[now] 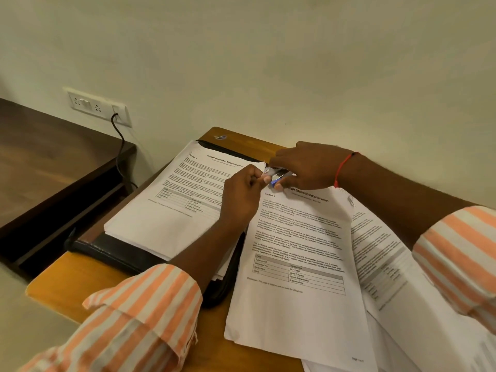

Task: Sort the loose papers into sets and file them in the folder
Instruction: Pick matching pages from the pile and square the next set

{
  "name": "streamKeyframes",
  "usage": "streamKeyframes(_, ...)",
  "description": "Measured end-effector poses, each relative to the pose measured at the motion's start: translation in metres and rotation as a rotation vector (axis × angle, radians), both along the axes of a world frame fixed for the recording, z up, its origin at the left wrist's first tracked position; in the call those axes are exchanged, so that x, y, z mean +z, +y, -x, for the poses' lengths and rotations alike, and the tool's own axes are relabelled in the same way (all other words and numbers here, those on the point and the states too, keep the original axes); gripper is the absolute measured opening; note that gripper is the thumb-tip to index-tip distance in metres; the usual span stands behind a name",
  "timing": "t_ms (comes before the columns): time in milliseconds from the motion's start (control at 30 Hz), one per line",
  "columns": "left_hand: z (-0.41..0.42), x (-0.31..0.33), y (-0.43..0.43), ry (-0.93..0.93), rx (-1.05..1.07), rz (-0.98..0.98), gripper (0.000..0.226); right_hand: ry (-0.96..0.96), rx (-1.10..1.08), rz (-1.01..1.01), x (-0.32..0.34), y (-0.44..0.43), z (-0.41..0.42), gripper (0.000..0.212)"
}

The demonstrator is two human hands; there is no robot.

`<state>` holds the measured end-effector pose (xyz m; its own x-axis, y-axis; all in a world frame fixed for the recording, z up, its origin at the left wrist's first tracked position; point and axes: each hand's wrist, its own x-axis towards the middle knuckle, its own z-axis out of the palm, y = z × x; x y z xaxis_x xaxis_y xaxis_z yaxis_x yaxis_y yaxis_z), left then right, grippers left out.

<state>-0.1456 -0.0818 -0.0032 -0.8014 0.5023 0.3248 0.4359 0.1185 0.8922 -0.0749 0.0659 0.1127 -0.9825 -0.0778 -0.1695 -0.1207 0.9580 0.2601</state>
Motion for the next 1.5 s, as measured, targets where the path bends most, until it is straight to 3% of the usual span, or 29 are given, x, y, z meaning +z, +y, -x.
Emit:
streamKeyframes(233, 0.002, -0.002, 0.002, -0.026, -0.028, -0.046, 0.023, -0.058, -0.007, 0.028, -0.001, -0.004, 0.002, 0.027)
streamKeyframes(600, 0.005, -0.007, 0.003, -0.159, -0.162, -0.116, 0.026, -0.073, -0.001, 0.104, -0.003, 0.005, 0.007, 0.034)
streamKeyframes(900, 0.006, -0.009, 0.003, -0.227, -0.182, -0.152, 0.022, -0.027, -0.003, 0.049, -0.003, 0.005, 0.006, 0.029)
streamKeyframes(1067, 0.009, -0.008, 0.005, -0.243, -0.132, -0.102, 0.027, -0.069, -0.081, 0.141, -0.006, 0.003, 0.000, 0.029)
streamKeyframes(1200, 0.008, -0.007, 0.002, -0.238, -0.109, -0.085, 0.025, 0.092, -0.218, 0.362, -0.018, 0.016, -0.022, 0.035)
streamKeyframes(1300, 0.005, -0.006, 0.002, -0.205, -0.100, -0.059, 0.025, 0.264, -0.364, 0.468, -0.041, 0.020, -0.043, 0.025)
streamKeyframes(1400, 0.001, -0.003, 0.000, -0.212, -0.086, -0.014, 0.027, 0.332, -0.473, 0.505, -0.062, 0.017, -0.063, 0.022)
streamKeyframes(1500, -0.006, 0.002, -0.003, -0.223, -0.074, 0.007, 0.027, 0.362, -0.545, 0.508, -0.076, 0.024, -0.077, 0.035)
